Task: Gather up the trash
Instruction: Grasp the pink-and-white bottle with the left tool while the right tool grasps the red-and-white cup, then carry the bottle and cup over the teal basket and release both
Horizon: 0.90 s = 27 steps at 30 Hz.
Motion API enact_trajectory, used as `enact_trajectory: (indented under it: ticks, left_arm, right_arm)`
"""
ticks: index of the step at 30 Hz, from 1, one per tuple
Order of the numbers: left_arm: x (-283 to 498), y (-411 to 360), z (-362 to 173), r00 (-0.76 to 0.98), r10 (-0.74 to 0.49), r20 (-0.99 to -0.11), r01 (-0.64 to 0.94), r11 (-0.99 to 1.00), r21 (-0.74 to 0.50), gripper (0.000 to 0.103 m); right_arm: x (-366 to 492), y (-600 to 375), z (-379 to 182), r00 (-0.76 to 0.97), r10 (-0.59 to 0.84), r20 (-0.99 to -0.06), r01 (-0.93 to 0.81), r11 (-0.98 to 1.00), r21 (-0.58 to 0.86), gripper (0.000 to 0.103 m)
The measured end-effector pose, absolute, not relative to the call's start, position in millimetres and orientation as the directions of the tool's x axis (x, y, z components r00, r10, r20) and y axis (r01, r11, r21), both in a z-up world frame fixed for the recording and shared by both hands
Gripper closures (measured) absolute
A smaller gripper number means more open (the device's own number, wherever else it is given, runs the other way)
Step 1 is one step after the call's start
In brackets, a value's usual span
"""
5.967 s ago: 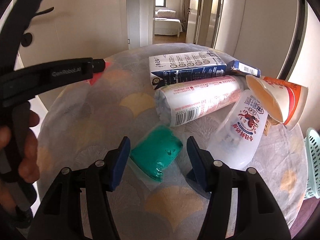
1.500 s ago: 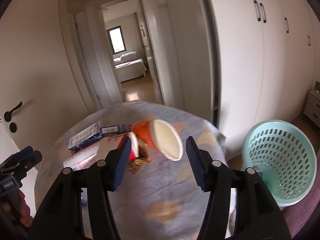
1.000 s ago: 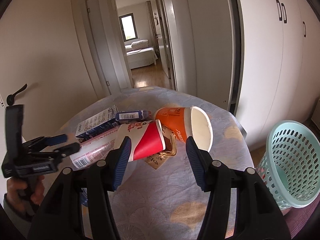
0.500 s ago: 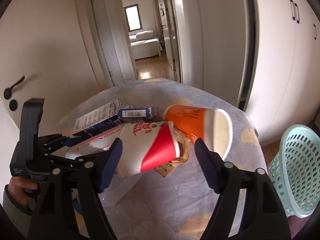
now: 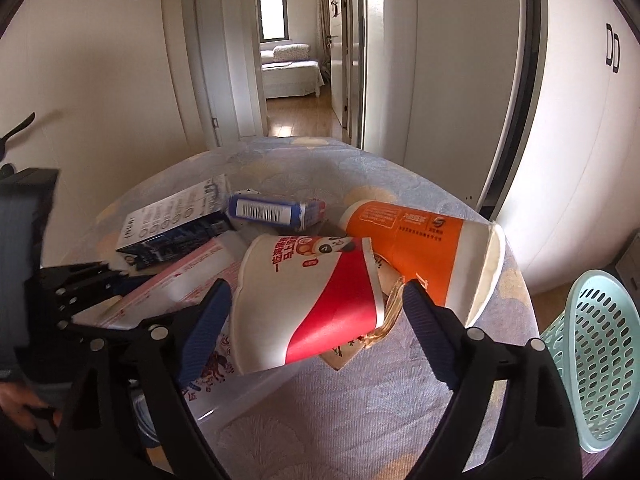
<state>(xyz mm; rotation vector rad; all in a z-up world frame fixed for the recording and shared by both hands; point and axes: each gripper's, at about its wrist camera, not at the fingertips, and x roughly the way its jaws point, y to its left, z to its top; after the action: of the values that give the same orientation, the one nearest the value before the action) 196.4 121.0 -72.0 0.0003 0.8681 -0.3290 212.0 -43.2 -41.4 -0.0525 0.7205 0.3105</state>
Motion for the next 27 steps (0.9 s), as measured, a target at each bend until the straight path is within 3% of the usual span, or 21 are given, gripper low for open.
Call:
enact_trajectory:
  ticks: [5,6,20,27]
  left_arm:
    - [179,125,-62,0.640,-0.288,-0.713,0.253,0.954,-0.158,0.056]
    - [177,127,-60,0.648,-0.283,-0.707,0.246,0.956,-0.158,0.056]
    - [135,141,-19,0.751,-0.254,-0.610,0.178,0.967,-0.184,0.056]
    - [113,121,20,0.806,-0.290,-0.515,0.223,0.956,-0.189,0.056]
  right_arm:
    - [215,-35,-43,0.704,0.222,-0.675,-0.286,0.958,0.017,0.022]
    - [216,-34,-44,0.702,0.208,-0.681,-0.284,0.959,0.001,0.030]
    - [186,-62,-32,0.719,0.261,-0.644,-0.270,0.959,0.087,0.031]
    - [165,-94,-6,0.761,0.274,-0.588,-0.239,0.961,0.138,0.031]
